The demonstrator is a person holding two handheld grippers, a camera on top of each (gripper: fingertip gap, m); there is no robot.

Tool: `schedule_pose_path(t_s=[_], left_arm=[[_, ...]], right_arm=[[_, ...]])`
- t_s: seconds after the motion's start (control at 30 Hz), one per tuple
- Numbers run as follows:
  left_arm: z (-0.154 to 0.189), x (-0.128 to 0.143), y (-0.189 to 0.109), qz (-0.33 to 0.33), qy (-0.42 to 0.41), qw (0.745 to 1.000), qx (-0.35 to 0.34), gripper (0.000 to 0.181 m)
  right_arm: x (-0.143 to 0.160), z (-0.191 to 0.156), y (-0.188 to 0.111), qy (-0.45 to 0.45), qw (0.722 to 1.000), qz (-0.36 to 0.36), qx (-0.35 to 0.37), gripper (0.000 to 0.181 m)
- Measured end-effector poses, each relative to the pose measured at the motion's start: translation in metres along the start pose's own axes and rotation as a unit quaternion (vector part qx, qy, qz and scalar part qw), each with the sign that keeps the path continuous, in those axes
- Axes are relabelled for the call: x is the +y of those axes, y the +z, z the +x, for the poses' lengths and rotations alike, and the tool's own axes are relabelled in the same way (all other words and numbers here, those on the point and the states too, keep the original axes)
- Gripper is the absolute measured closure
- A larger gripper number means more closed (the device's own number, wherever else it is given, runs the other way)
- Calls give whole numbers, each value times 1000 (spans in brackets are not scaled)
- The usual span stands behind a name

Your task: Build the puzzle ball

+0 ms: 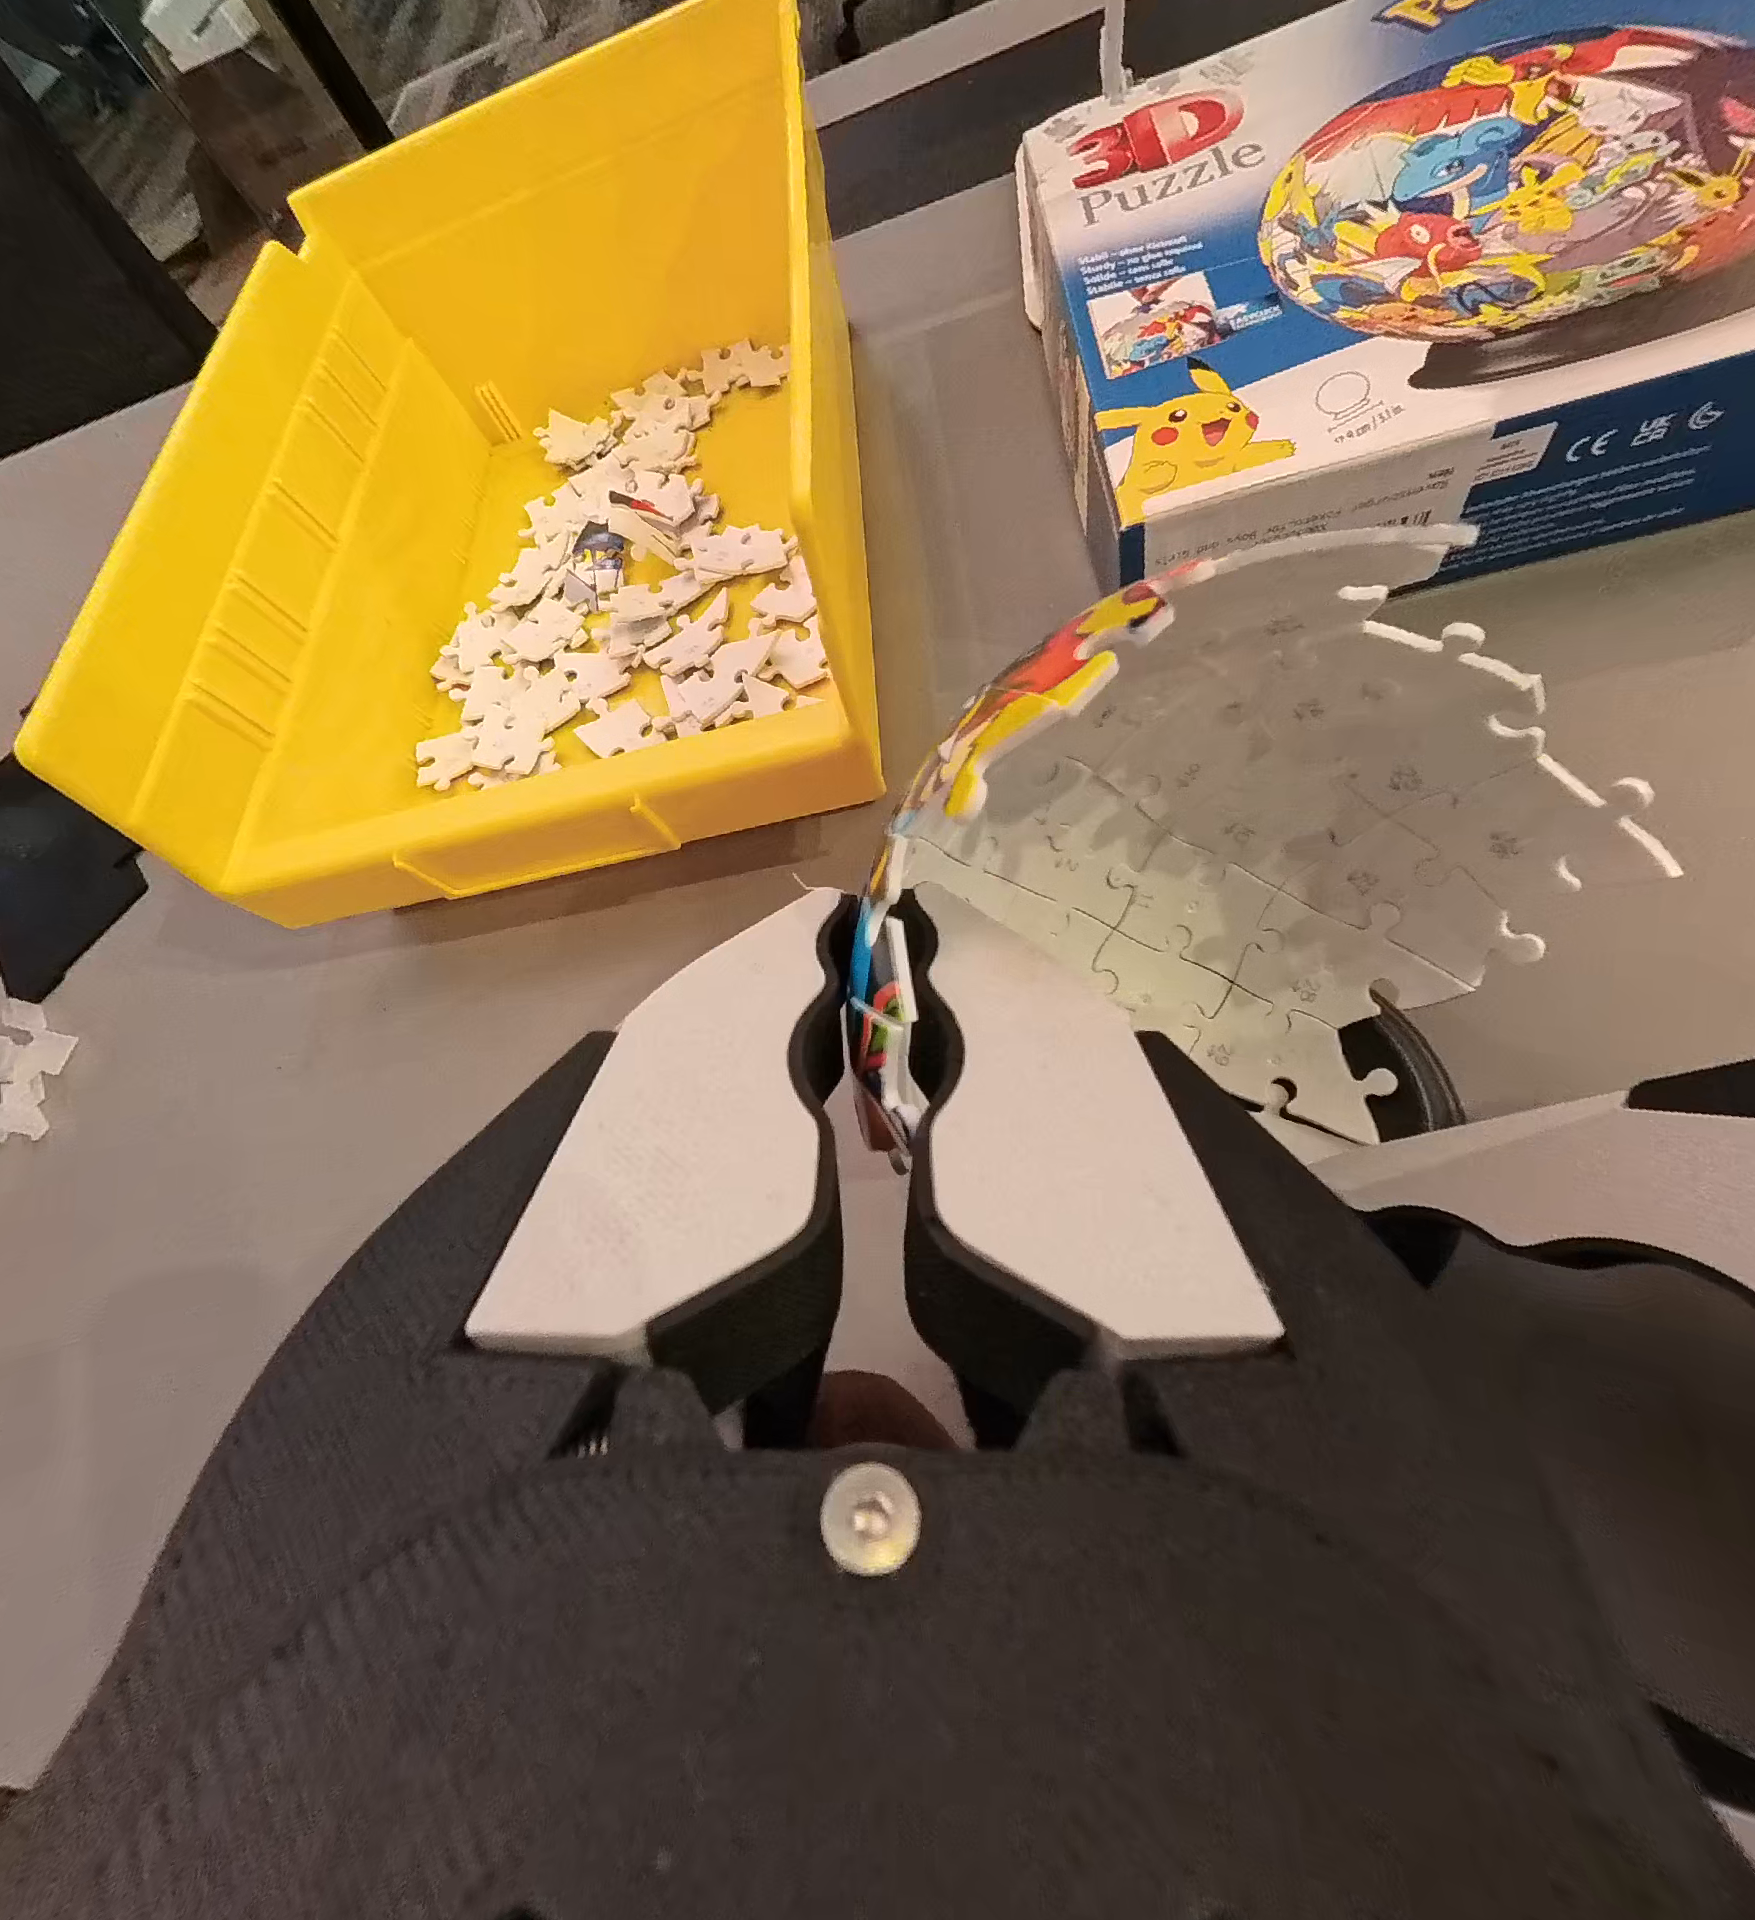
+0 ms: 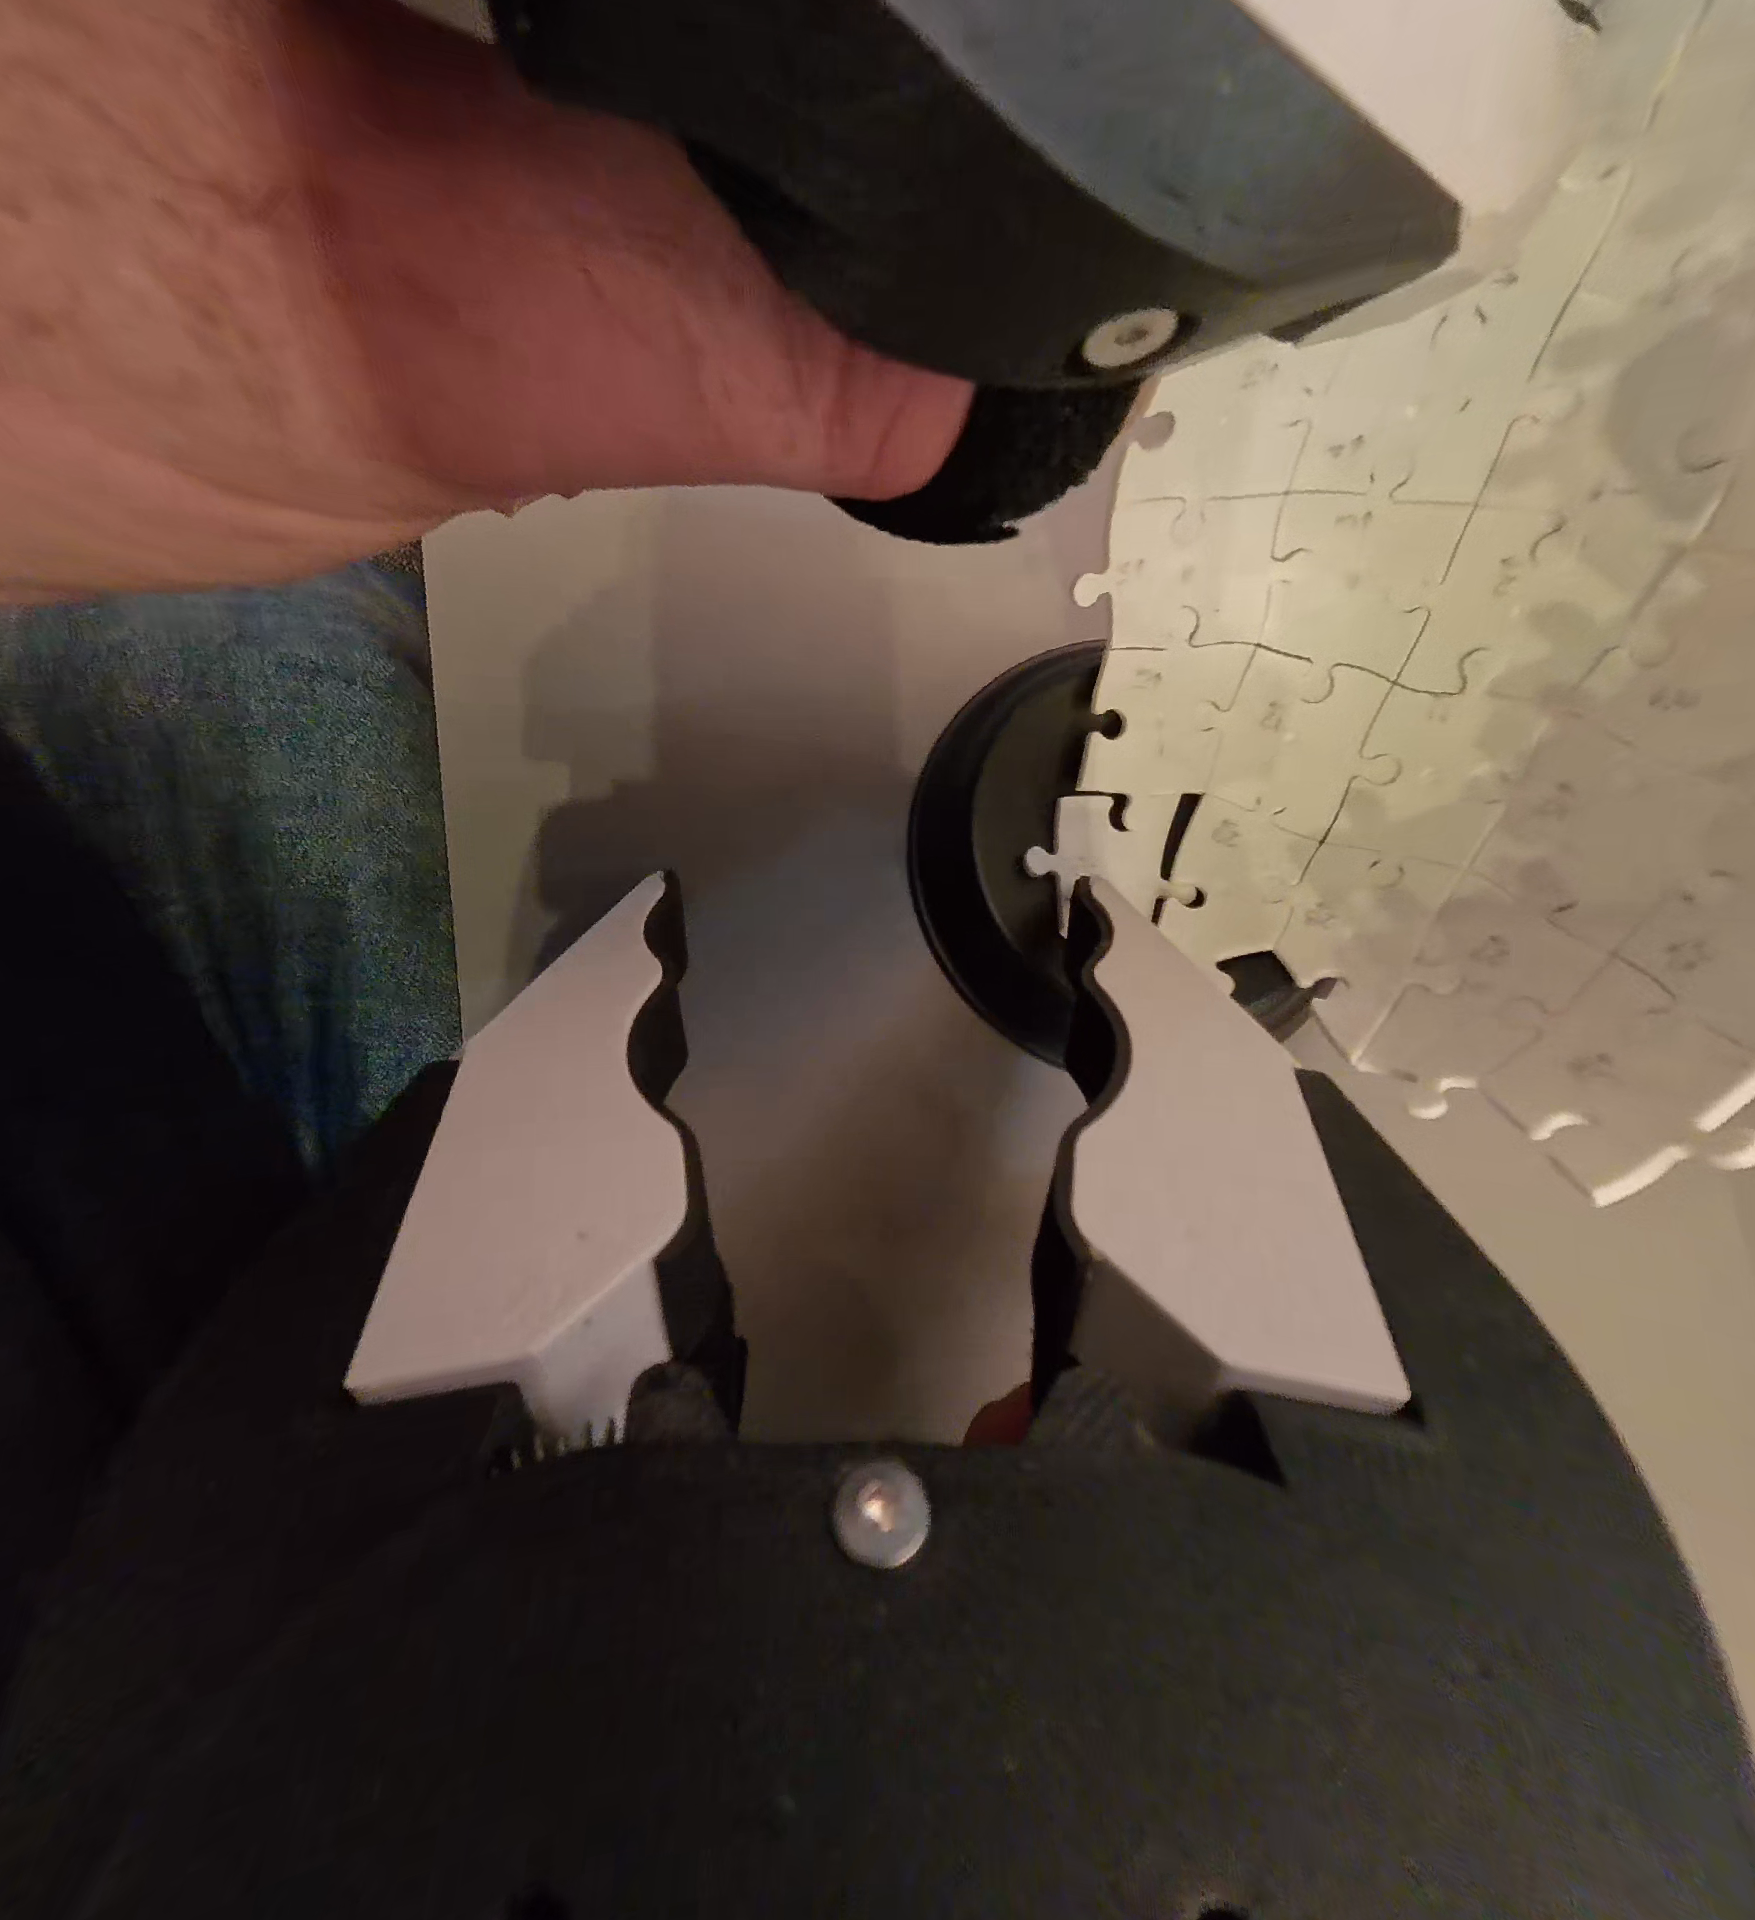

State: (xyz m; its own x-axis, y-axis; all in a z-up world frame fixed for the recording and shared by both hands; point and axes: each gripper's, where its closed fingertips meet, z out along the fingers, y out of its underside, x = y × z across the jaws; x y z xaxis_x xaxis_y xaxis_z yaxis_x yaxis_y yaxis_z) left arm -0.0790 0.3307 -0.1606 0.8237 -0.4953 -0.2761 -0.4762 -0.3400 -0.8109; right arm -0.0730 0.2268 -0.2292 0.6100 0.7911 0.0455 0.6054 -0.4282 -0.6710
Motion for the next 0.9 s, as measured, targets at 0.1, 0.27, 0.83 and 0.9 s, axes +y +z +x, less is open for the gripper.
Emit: schedule_pose_path(t_s=[0.1, 0.27, 0.83, 0.9], left_arm=[[-1, 1, 0, 0, -3, 1000, -1, 174], [-2, 3, 0, -1, 2, 1000, -3, 174], [-1, 2, -4, 0, 18, 1000, -5, 174], [-1, 3, -3, -2, 19, 1000, -5, 174]], right_arm=[[-1, 2, 0, 11, 1000, 3, 3, 109], [-1, -1, 1, 4, 1000, 1, 9, 106], [-1, 4, 2, -15, 1000, -3, 26, 106], [-2, 4, 3, -16, 1000, -3, 24, 106]])
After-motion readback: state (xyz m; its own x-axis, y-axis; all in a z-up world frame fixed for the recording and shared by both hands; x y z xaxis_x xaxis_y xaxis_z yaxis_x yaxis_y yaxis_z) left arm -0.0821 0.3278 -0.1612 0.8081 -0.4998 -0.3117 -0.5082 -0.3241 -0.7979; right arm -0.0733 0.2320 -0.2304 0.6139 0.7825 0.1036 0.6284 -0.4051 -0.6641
